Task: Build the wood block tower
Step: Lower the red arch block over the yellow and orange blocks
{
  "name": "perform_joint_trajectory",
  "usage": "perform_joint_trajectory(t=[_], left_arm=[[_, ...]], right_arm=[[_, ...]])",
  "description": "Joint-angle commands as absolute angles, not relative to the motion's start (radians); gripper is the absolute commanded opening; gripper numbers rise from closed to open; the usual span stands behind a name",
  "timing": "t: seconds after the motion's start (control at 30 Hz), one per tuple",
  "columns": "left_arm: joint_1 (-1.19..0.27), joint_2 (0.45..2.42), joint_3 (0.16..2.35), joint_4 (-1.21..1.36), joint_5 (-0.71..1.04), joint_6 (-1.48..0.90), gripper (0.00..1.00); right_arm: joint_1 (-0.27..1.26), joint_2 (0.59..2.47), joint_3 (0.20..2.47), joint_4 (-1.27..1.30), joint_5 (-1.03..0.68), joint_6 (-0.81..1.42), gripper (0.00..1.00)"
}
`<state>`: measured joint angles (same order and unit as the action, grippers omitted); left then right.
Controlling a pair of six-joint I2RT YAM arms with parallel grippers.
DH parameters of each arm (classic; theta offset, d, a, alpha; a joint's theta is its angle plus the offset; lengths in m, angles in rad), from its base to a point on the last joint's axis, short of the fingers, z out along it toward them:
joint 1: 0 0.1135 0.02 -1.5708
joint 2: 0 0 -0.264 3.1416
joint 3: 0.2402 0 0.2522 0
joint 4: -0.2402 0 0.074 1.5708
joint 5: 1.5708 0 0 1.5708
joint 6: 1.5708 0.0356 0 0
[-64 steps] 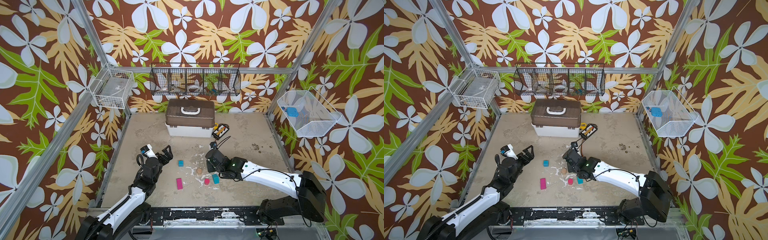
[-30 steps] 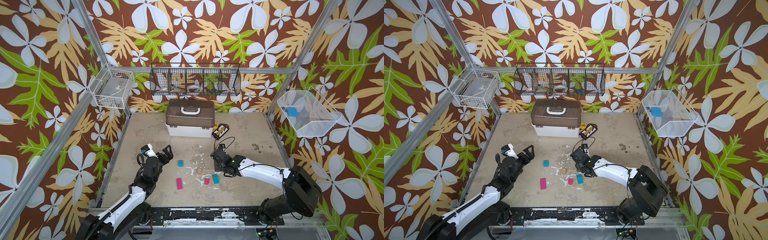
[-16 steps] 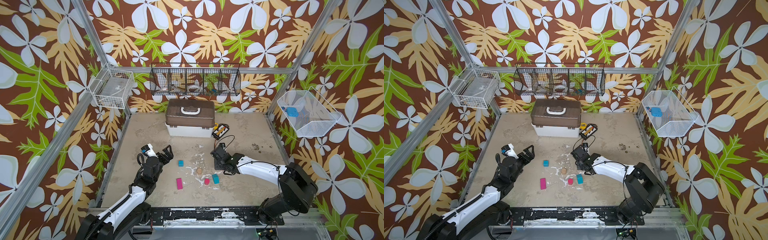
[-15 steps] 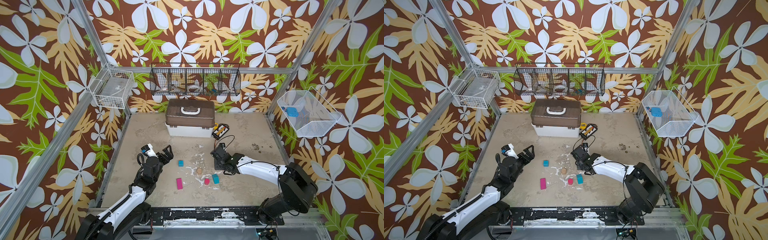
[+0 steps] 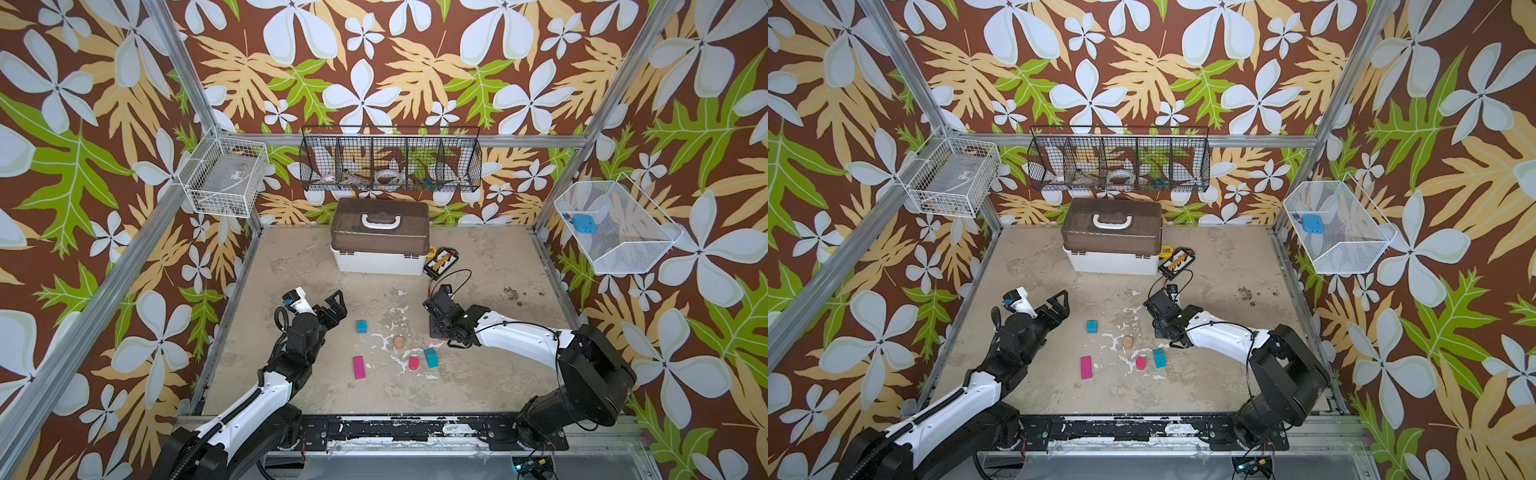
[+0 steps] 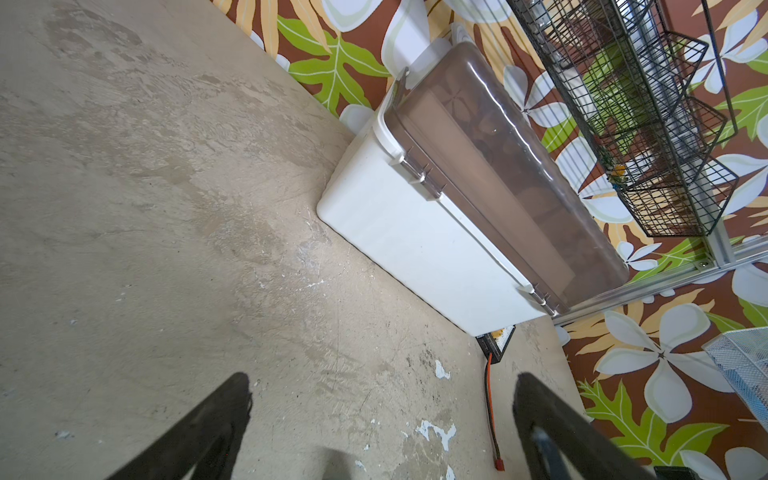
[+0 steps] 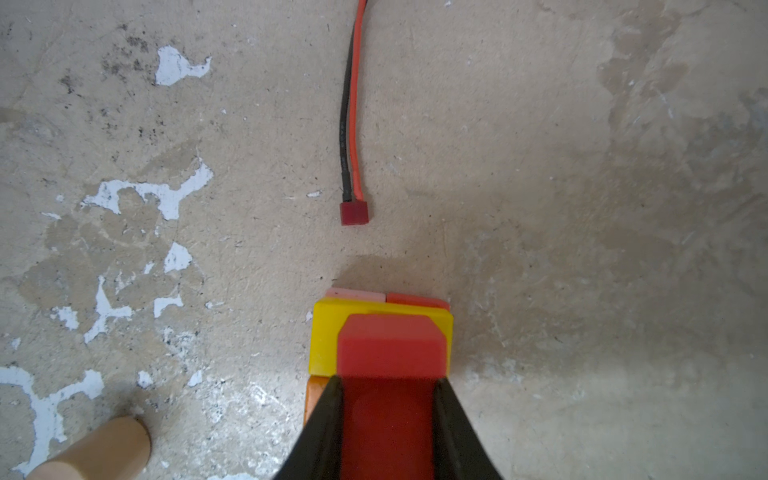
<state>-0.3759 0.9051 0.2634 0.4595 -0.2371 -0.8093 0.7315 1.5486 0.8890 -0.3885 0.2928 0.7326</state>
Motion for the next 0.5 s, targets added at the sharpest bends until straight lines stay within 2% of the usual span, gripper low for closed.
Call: perform_joint_trajectory(t=[0.0,0.33,0.47], left_arm=[[-0.374,0.905,0.272,0.472,-0.236,-0.813,1.00],[-0.374,0.903,0.275,0.468,-0.235,-0.813,1.00],[-0.374,0.902,0.275,0.468,-0.235,-0.814,1.00]], right_arm=[[0.727,1.552,0.886,-0.372,0.278,0.748,0.11],[0.728,1.565,0.893,-0.375,0.274,0.753,0.13],[0.728,1.560,0.891,-0.379,0.283,0.756,0.17]])
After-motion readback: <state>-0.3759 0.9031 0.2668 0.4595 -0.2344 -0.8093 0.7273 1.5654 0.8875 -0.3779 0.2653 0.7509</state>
